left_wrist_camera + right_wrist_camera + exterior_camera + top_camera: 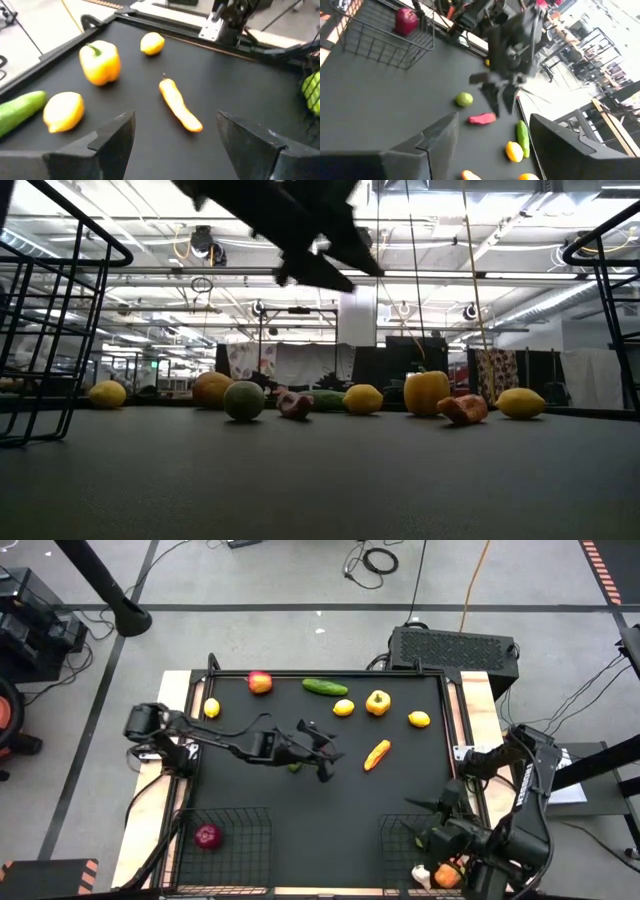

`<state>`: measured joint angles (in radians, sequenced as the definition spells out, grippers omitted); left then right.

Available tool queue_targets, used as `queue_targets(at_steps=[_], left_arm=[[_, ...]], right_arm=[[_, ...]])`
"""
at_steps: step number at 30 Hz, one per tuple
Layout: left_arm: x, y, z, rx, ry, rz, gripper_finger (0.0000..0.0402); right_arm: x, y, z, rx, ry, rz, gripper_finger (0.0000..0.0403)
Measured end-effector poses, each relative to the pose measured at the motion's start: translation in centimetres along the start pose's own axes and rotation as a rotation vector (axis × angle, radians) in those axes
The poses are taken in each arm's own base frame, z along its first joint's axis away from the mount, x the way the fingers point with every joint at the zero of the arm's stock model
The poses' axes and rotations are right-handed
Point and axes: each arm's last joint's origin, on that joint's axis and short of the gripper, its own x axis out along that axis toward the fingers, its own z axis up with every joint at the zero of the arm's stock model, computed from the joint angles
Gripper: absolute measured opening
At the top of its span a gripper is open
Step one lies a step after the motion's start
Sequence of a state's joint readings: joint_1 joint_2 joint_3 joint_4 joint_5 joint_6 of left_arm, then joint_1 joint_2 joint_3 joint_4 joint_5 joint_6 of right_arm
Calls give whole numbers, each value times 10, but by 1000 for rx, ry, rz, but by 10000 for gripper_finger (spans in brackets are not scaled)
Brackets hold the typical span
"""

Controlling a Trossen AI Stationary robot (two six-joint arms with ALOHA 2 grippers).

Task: Sort produce into baskets
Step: Put the yellow chili pepper into the right wire basket

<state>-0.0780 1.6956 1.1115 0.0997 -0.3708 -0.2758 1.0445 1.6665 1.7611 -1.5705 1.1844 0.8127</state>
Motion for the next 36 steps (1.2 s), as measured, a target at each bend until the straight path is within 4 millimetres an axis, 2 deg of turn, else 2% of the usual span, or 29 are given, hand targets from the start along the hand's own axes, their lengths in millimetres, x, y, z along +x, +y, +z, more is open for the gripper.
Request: queue_targets(at_steps=[8,13,20,27,36], left_arm=[[61,-24,-4,93,69,-20,286],[87,-31,-9,95,96,-2,286],[111,-25,-8,-20,193,-7,286],[130,-21,-23,-37,255,9,286],[133,-21,-31,-53,288,22,286]], right_arm=[[10,-4,2,3,25,-23,217],[10,-3,2,2,28,-19,212],[10,-3,2,2,28,-18,212],[10,-3,2,-1,29,-18,212],[10,-3,2,-1,29,-19,212]])
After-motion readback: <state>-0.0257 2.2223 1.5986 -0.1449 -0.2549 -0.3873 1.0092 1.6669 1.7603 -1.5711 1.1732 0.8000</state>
